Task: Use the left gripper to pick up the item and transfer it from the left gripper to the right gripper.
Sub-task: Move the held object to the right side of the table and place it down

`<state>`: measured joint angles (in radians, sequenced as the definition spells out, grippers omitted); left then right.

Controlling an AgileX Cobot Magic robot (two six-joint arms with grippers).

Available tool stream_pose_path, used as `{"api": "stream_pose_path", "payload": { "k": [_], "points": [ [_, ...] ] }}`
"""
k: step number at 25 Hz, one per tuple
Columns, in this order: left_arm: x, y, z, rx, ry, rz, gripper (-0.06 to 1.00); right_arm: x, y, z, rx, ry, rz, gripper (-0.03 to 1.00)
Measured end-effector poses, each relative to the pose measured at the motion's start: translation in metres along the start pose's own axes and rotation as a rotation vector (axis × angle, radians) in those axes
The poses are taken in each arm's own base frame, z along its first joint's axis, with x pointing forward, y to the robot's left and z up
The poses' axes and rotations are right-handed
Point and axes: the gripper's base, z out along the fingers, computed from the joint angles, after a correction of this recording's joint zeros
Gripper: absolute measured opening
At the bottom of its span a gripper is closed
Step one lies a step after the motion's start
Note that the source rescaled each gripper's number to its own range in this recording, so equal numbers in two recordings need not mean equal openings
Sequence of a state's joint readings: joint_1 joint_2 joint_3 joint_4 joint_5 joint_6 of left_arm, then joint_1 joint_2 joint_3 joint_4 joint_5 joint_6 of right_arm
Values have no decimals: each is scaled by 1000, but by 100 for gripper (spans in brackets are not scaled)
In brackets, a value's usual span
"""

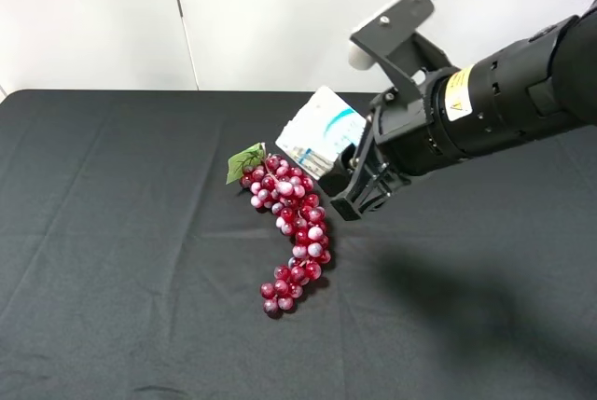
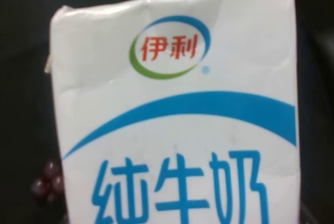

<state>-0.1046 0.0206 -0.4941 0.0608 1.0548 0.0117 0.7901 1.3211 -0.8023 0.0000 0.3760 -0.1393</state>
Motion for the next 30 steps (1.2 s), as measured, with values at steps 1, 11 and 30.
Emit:
{"api": "stream_pose_path", "payload": {
  "k": [1,11,30],
  "points": [
    [0,0,0,0,0,0,100,3,-3,0,4,27,35,0],
    [0,0,0,0,0,-1,100,32,-66,-14,151,267,335,0],
    [0,0,0,0,0,-1,100,86,-132,18,255,482,571,0]
  ]
}}
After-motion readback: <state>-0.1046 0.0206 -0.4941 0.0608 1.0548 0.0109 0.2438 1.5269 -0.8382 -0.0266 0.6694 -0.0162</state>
